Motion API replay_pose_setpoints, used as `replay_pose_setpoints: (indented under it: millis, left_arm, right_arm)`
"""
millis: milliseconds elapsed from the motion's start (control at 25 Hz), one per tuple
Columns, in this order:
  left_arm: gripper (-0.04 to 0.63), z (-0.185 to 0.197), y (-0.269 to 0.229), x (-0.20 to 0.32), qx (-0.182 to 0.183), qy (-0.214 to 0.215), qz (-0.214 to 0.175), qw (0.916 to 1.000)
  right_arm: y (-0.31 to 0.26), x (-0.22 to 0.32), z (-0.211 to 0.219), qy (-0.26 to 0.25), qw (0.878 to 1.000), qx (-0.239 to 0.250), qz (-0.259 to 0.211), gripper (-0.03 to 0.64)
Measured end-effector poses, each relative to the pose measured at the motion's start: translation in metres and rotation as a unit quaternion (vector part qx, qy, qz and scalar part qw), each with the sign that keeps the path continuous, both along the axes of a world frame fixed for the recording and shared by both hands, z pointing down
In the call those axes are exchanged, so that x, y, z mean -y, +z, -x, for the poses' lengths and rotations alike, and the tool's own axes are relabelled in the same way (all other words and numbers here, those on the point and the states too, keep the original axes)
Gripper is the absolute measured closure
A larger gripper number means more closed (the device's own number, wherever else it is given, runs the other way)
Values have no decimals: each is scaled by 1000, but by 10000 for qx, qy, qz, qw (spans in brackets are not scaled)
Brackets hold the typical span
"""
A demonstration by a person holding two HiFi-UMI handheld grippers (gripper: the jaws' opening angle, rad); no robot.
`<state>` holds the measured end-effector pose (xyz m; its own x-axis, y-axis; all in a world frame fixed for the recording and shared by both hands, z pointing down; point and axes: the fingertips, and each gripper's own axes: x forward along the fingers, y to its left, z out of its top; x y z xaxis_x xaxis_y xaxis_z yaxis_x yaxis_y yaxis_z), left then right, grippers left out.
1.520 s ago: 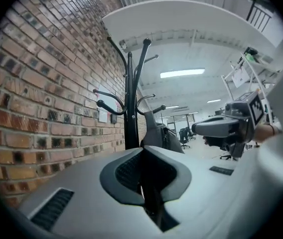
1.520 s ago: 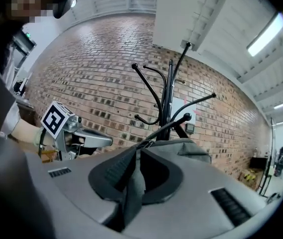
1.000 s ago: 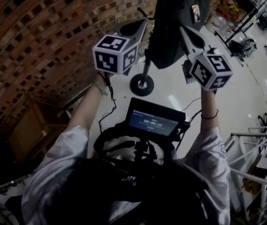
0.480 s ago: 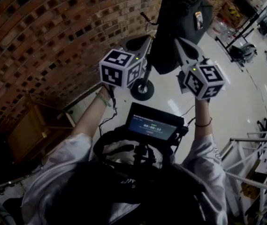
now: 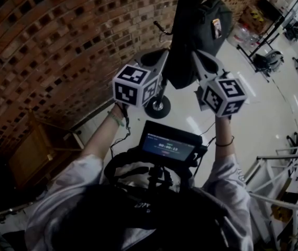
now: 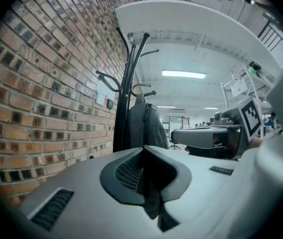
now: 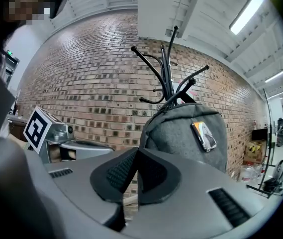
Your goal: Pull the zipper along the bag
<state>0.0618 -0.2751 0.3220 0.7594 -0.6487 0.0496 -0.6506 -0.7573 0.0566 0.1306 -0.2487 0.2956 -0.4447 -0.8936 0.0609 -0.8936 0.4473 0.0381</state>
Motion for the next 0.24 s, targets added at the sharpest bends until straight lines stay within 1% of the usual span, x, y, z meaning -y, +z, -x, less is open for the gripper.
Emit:
replay_pose_setpoints:
  millis: [240]
  left_arm:
    - [589,-1,0,0,49,14,3,10000]
  right_arm:
    - [1,-1,1,5,10000,-13,49,611]
